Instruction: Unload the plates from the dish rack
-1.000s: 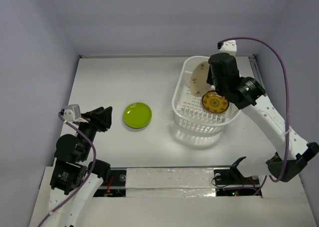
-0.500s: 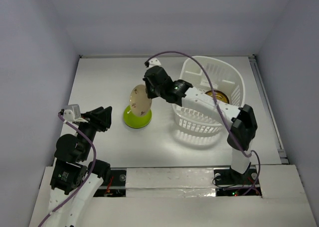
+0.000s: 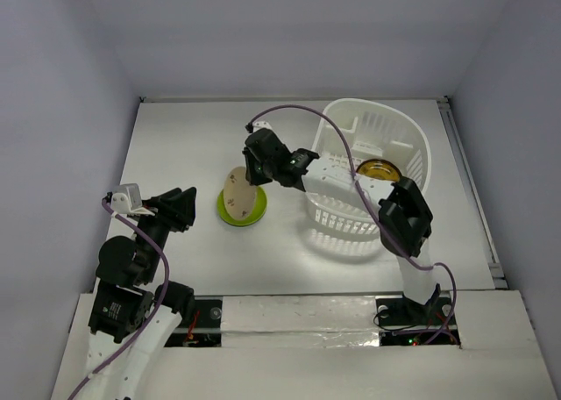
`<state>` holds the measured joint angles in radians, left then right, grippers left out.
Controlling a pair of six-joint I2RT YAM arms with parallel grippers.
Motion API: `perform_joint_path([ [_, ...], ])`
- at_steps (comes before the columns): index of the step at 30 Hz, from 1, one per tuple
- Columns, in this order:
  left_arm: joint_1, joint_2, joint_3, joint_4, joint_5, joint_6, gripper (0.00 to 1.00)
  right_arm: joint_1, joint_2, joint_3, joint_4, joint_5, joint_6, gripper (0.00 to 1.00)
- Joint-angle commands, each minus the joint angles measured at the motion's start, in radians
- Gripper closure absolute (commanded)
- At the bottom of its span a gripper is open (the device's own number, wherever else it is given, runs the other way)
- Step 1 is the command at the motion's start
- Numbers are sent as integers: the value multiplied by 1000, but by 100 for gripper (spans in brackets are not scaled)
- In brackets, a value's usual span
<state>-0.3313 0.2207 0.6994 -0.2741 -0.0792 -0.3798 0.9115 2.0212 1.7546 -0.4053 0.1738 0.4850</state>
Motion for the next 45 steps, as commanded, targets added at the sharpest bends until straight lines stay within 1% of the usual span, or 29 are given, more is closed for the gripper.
perform_joint_path([
  [1,6,9,-3,47,13,-1,60,9,19,-23,45,-33,26,79],
  [3,6,9,-3,46,15,1,60,9,24,-43,42,-27,26,74],
  [4,6,9,-3,46,15,1,60,9,25,-47,42,-25,26,68],
  [7,15,5,-3,46,15,1,60,9,30,-56,26,-30,17,59],
  [10,15,5,-3,46,15,1,60,9,25,-67,5,-11,10,57],
  [11,15,2,-3,46,15,-1,60,18,24,-70,0,10,9,51],
  [13,15,2,-3,47,15,-1,60,18,17,-67,-18,24,0,44],
  [14,15,2,-3,46,15,1,60,18,16,-60,-26,38,-5,37],
  [16,15,-1,-5,49,16,1,60,18,7,-53,-43,53,-19,28],
  [17,15,0,-5,47,18,1,60,27,-1,-41,-49,67,-25,22],
  [20,15,-1,-5,47,18,1,60,27,-24,-30,-64,73,-54,17],
  [25,15,-4,-5,47,18,2,60,27,-70,-17,-89,73,-82,17],
  [27,15,-4,-5,47,18,2,60,27,-128,-29,-83,84,-85,20],
  [28,15,-6,-5,47,19,2,60,27,-156,-41,-76,89,-85,23],
  [29,15,-7,-3,47,19,2,60,27,-186,-53,-67,120,-83,34],
  [30,15,-7,-5,49,21,2,60,27,-220,-67,-52,139,-85,42],
  [31,15,-9,-5,49,22,2,60,27,-292,-96,-47,154,-86,52],
  [32,15,-9,-5,49,22,4,60,-8,-324,-110,-46,174,-88,69],
  [34,15,-12,-5,49,25,2,60,-58,-421,-142,-52,191,-83,84],
  [35,15,-14,-5,50,27,2,60,-91,-450,-182,-55,194,-82,95],
  [36,15,-17,-5,50,27,2,60,-161,-476,-204,-66,191,-80,99],
  [37,15,-18,-5,52,29,5,60,-195,-499,-225,-73,196,-76,100],
  [38,15,-24,-5,50,29,5,60,-230,-538,-263,-84,207,-75,100],
  [39,15,-26,-5,53,30,4,60,-294,-553,-279,-113,211,-77,100],
  [41,15,-32,-5,55,33,4,60,-362,-569,-305,-148,234,-92,100],
  [42,15,-32,-6,56,36,4,60,-397,-564,-320,-185,231,-101,100],
  [43,15,-34,-6,55,36,5,60,-463,-552,-322,-210,231,-126,100],
  [45,15,-34,-5,55,39,5,59,-522,-492,-311,-295,230,-155,100],
])
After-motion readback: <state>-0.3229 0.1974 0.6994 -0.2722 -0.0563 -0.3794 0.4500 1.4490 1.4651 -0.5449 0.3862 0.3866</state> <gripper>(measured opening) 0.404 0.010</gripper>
